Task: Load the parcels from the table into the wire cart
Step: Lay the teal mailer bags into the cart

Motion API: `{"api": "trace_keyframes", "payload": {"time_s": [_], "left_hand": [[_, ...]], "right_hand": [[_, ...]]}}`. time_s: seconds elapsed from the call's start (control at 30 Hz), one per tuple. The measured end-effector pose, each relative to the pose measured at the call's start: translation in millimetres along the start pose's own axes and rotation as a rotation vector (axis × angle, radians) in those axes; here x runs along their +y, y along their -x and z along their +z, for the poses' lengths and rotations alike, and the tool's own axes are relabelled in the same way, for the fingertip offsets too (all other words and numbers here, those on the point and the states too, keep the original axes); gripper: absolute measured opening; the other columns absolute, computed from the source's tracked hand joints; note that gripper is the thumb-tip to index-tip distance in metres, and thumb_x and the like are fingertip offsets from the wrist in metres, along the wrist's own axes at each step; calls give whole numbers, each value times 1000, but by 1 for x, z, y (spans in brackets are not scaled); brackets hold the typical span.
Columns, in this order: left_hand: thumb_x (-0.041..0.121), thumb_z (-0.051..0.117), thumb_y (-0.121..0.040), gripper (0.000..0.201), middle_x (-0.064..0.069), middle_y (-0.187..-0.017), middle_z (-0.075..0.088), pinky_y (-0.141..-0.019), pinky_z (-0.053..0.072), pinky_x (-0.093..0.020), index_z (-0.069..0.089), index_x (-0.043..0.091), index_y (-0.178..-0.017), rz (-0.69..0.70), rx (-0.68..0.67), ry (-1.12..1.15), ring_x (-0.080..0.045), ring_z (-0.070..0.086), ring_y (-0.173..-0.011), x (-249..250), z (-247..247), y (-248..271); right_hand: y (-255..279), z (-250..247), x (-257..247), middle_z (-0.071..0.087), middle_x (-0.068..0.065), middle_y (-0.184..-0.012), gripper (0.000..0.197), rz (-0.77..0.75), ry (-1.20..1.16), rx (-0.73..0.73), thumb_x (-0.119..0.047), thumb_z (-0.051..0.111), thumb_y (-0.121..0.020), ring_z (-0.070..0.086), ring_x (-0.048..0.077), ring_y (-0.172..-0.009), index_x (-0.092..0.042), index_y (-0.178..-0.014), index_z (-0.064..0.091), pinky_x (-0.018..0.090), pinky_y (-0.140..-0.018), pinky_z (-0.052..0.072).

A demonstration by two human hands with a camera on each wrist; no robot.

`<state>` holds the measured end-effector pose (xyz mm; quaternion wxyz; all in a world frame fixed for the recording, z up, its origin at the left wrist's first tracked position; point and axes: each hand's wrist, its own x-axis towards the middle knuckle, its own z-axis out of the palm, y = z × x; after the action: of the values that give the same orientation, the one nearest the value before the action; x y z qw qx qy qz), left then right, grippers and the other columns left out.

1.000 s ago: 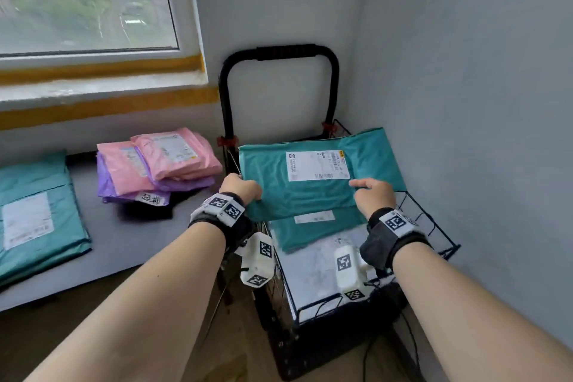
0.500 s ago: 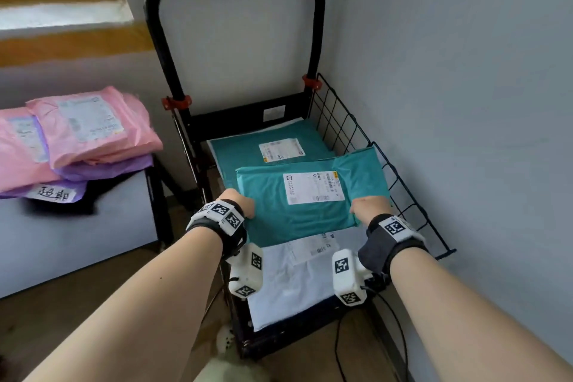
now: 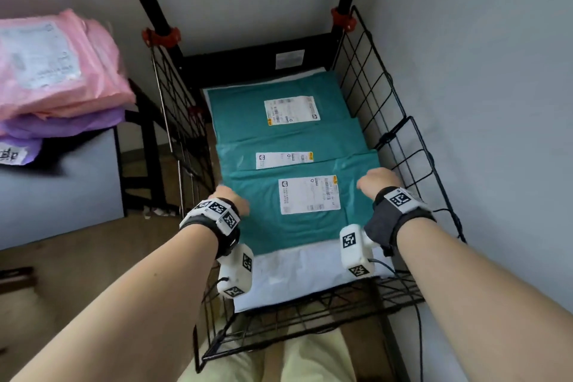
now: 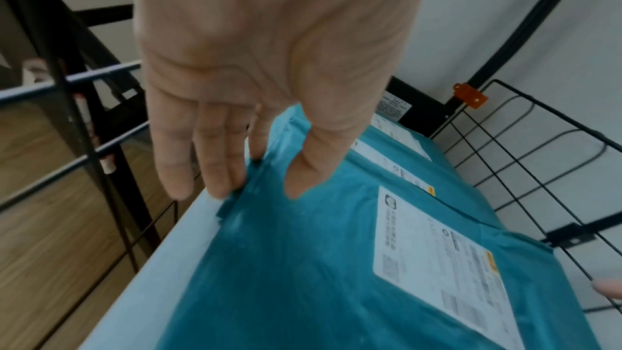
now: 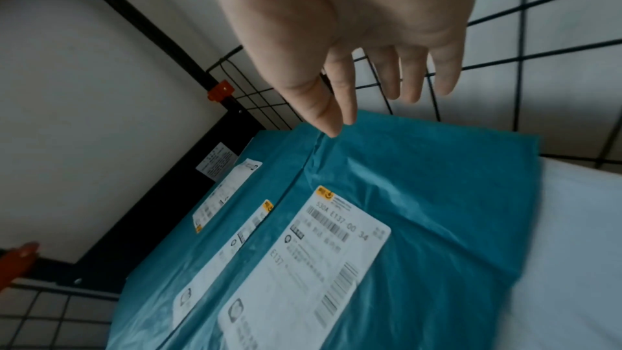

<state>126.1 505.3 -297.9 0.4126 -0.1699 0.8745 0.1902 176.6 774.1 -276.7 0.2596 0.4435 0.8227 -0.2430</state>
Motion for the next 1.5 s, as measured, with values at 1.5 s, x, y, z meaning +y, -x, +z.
{"api": "trace_keyframes", "payload": {"time_s": [1.5], "left_hand": [[19,58,-79,19,-11,-88,60,-68,39,-29,59,7,-93,-198,281,540,-28,54,-76,56,-58,-87]], "right_hand": [[-131,-32,-118,59,14,-125,41,-112,3,-14,-16,61,-78,58,31,-112,-8,-118,60,30,-89,46]]}}
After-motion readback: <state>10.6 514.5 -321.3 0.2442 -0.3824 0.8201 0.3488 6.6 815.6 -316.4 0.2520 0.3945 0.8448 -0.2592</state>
